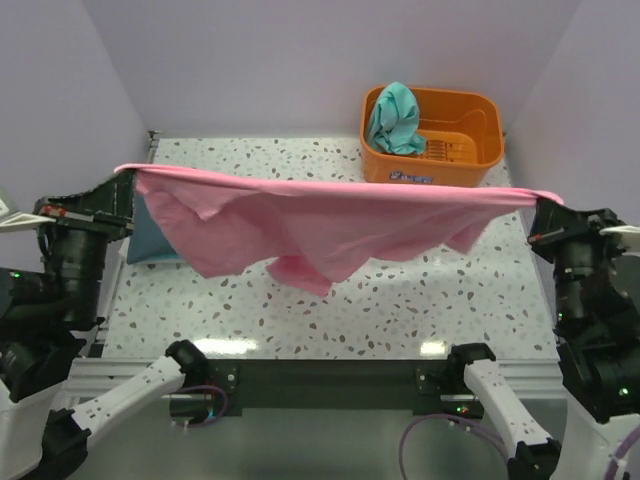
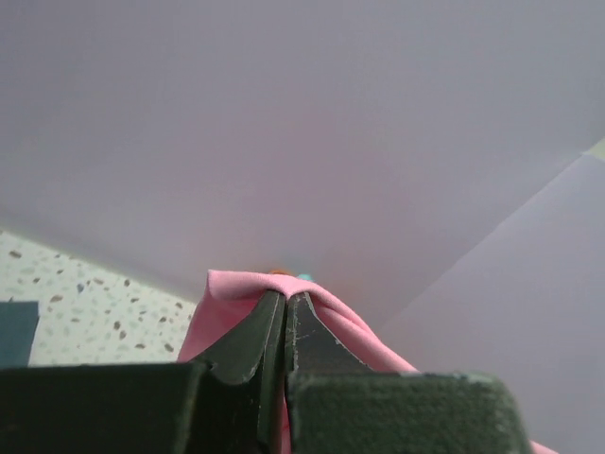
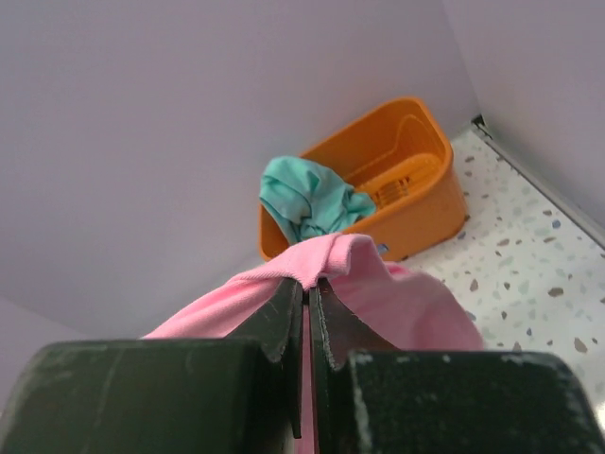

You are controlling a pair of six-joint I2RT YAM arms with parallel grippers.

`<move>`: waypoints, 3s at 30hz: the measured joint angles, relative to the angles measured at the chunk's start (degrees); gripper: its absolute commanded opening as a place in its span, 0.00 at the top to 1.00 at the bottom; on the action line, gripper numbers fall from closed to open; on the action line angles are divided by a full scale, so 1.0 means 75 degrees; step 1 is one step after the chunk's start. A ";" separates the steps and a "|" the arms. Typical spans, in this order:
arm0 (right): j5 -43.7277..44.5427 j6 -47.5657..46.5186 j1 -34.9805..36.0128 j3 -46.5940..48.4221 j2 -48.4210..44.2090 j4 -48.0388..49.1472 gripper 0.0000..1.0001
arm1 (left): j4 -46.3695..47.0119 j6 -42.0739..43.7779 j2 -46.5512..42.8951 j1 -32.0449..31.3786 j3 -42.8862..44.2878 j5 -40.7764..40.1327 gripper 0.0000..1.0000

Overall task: Fold and stack the t-shirts
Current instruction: Flatten the tshirt out

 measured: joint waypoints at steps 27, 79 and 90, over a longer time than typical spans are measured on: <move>-0.0624 -0.0650 -0.0006 0.0358 0.2914 0.0866 1.00 | 0.0912 0.2270 0.4753 0.0842 0.2451 -0.0694 1.00; -0.3095 0.0198 0.0140 -0.7076 0.0644 0.0452 0.01 | -0.2049 -0.3267 0.1591 0.1585 -0.6114 0.2256 0.00; -0.2704 0.0350 0.1326 -0.7265 0.3555 0.2457 0.01 | 0.0020 -0.2702 0.3072 0.1585 -0.6945 0.3156 0.00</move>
